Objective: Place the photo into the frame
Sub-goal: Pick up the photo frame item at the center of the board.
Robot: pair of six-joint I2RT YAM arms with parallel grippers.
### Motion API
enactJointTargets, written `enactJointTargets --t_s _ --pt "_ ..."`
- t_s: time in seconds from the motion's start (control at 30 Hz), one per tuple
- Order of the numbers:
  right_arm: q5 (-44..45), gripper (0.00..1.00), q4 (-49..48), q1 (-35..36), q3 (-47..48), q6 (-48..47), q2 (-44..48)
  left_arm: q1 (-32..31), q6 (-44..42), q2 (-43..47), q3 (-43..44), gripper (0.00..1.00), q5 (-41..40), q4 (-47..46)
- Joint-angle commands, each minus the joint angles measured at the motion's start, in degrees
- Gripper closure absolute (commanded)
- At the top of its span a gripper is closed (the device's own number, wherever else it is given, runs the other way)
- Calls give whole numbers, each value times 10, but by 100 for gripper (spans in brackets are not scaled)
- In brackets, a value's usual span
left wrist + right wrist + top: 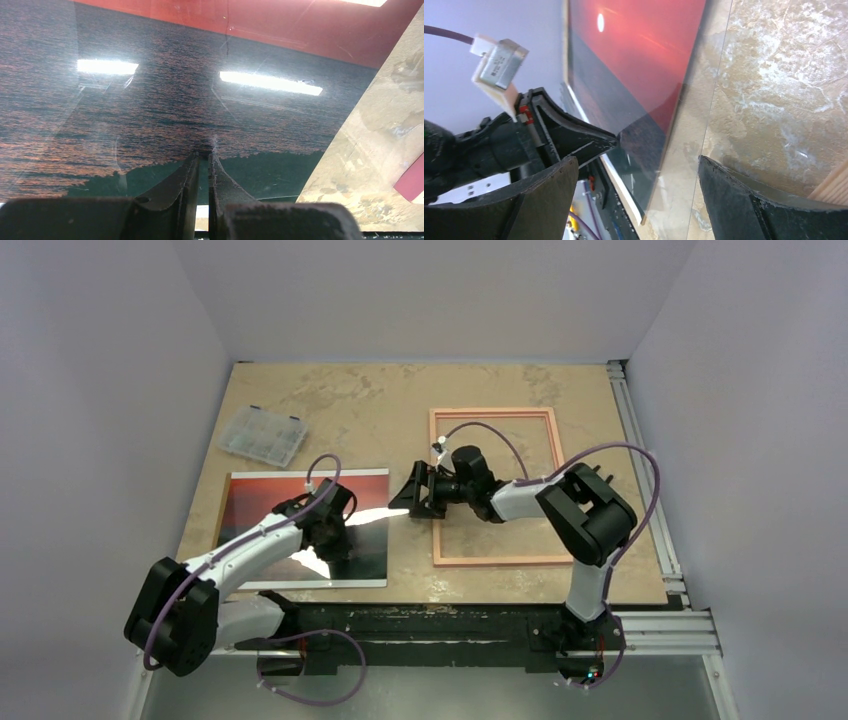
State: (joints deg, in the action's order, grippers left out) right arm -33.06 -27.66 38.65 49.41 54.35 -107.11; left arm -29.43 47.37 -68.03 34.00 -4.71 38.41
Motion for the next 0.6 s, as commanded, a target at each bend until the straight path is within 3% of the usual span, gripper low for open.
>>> enactJointTargets --t_s 0.0,0.1,0.37,0.57 --pt "-57 12 -102 -3 -43 42 -56 -3 3 -3 -18 90 11 -26" --pt "-85 13 -173 -3 -61 76 -65 -3 3 -3 -19 90 12 -27" --pt "-95 22 -209 -2 -62 97 -90 -3 2 1 -20 91 19 -31" --pt "-90 30 -172 10 -42 80 -99 -5 2 4 -21 91 20 -33"
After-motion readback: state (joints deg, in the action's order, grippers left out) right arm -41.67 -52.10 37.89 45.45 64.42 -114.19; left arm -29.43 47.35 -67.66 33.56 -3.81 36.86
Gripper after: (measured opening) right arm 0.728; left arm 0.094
